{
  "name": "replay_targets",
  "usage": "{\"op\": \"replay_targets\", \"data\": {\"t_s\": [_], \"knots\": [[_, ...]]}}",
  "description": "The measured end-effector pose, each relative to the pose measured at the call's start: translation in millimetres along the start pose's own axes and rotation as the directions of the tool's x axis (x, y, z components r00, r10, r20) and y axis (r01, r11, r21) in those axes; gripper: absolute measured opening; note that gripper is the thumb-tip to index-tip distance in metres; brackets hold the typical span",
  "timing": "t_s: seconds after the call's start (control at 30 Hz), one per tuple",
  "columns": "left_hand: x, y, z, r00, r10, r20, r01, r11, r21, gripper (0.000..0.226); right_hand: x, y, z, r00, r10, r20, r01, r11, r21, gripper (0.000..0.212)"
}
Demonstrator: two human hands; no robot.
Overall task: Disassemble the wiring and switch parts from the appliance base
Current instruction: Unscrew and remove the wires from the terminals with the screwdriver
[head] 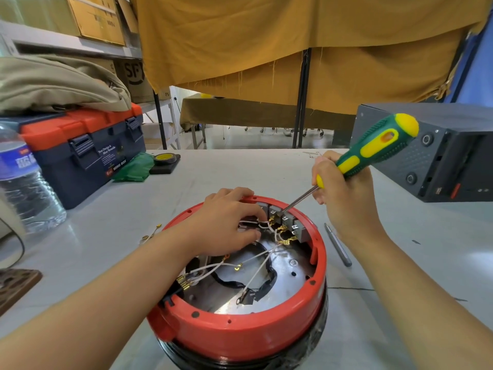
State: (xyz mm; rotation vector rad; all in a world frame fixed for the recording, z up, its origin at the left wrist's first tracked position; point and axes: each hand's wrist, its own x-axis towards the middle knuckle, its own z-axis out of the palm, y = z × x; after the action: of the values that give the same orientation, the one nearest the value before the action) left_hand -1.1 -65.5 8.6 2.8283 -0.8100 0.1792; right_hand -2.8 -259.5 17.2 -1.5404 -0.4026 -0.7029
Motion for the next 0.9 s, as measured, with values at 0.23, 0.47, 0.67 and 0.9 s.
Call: {"op": "replay_targets", "data": {"t_s": [0.23, 0.47, 0.67, 0.9], "knots": [[0, -1, 0, 1.000, -0.007, -0.003, 0.007, 1.000, -0.005, 0.031, 0, 4, 1, 0.996, 0.074, -0.048, -0.071, 0.996, 0.061, 0.031], [0, -1, 1, 1.000, -0.006, -0.003, 0.006, 1.000, -0.006, 0.031, 5, -1, -6, 0.995, 0.008, -0.103, -0.003, 0.999, 0.049, 0.031], [0, -1, 1, 1.000, -0.003, -0.003, 0.002, 1.000, -0.009, 0.031, -2, -4, -1, 0.998, -0.064, -0.019, 0.063, 0.997, -0.047, 0.028], [1, -2, 1, 1.000, 0.011, -0.001, -0.011, 1.000, -0.001, 0.031, -8, -11, 3, 0.979, -0.194, 0.068, 0.202, 0.968, -0.146, 0.031]]}}
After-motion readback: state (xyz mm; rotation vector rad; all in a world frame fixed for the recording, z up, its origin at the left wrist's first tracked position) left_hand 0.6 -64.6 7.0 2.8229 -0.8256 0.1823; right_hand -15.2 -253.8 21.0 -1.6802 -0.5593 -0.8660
